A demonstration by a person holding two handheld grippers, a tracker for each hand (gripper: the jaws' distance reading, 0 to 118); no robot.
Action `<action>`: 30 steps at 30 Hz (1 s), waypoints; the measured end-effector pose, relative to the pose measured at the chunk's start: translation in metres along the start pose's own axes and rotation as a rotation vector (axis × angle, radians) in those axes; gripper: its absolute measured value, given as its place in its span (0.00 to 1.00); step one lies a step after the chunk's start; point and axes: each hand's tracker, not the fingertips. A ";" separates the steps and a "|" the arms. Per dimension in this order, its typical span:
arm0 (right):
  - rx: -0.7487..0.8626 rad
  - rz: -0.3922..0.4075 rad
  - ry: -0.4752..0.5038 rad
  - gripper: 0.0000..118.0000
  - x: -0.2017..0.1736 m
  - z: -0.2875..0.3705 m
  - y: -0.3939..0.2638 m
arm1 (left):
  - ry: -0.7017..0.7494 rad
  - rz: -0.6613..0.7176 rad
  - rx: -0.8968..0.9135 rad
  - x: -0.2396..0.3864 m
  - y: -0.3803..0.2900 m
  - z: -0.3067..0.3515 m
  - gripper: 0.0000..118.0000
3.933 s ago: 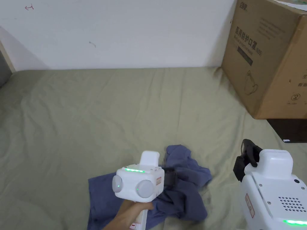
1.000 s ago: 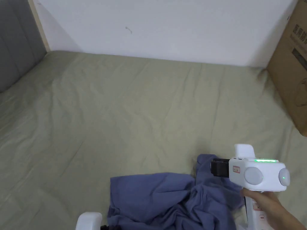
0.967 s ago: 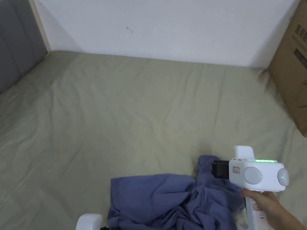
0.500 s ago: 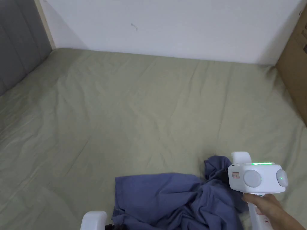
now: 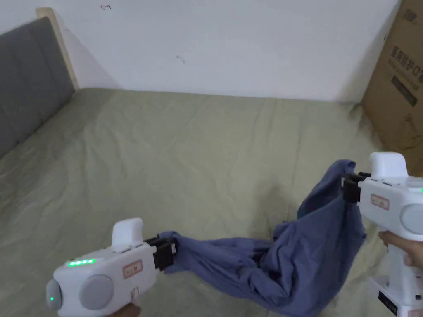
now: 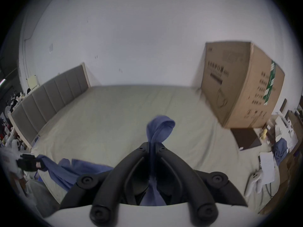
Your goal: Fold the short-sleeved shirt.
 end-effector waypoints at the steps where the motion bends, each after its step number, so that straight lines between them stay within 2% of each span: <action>1: 0.019 0.000 0.000 0.05 0.005 0.009 0.011 | 0.000 -0.009 0.031 0.002 0.016 0.002 0.07; 8: 0.182 -0.005 -0.053 0.05 0.009 0.052 0.068 | 0.027 -0.063 0.192 0.009 0.128 0.019 0.07; 16: 0.323 -0.017 -0.097 0.05 0.008 0.059 0.142 | 0.066 -0.134 0.276 0.033 0.255 0.025 0.07; 21: 0.380 -0.017 -0.129 0.05 0.014 0.041 0.182 | 0.144 -0.227 0.340 0.048 0.321 0.018 0.07; 30: 0.400 -0.019 -0.185 0.05 0.017 -0.022 0.211 | 0.201 -0.218 0.407 0.033 0.389 -0.025 0.07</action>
